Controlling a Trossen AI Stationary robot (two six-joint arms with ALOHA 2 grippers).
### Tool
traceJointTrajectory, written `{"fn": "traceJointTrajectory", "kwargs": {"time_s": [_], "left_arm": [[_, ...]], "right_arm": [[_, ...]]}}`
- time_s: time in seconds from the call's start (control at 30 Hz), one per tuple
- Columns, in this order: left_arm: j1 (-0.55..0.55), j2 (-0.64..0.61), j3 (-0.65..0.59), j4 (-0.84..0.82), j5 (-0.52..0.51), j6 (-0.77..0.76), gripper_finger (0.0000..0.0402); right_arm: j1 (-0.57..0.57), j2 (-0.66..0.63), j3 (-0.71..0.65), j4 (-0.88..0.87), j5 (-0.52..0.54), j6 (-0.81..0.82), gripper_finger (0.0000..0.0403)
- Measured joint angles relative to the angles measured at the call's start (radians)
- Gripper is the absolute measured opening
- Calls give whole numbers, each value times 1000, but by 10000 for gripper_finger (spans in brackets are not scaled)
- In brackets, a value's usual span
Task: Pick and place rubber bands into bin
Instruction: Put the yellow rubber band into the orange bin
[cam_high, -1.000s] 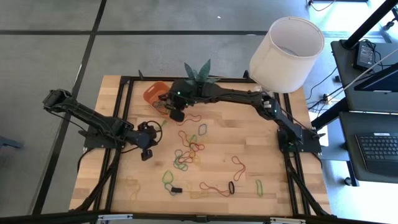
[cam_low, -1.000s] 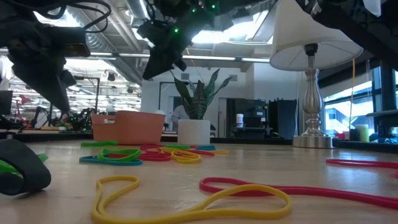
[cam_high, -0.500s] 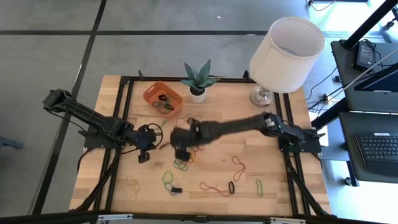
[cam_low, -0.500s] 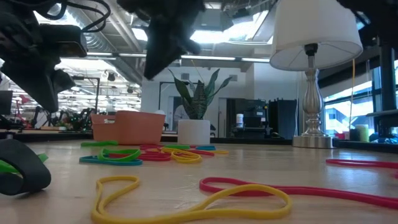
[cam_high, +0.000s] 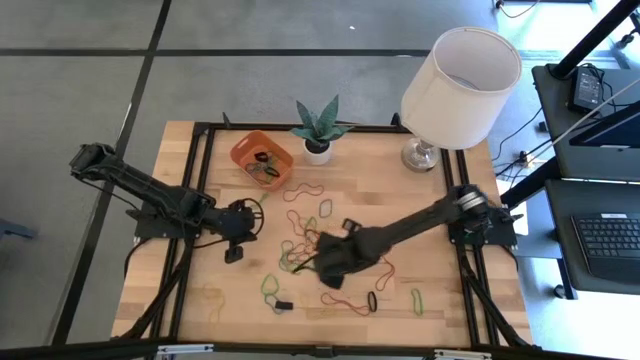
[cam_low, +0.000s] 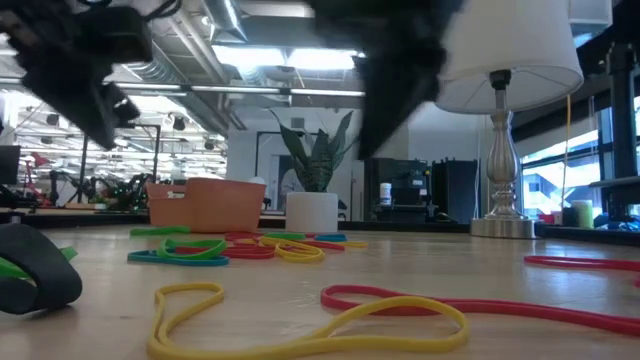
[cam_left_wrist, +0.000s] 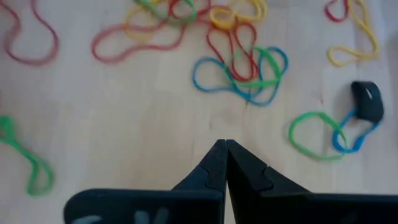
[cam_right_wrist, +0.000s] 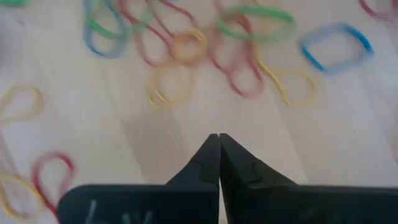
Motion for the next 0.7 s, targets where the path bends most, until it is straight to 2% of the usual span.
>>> {"fn": "traceJointTrajectory", "kwargs": {"time_s": [0.13,0.3,0.43,0.57,0.7], "left_arm": [[0,81,113,-118,-49,-13,2],[0,207,255,-272,-48,-74,2],[-18,294,340,-346,-10,-142,2],[-53,356,370,-366,56,-305,4],[-99,399,370,-392,113,-564,10]], "right_arm": [[18,-196,-274,129,-2,10,2],[29,-455,-565,235,-7,3,2],[29,-653,-744,267,-6,-53,2],[18,-834,-874,279,-7,-100,2],[0,-979,-962,299,-7,-104,2]]}}
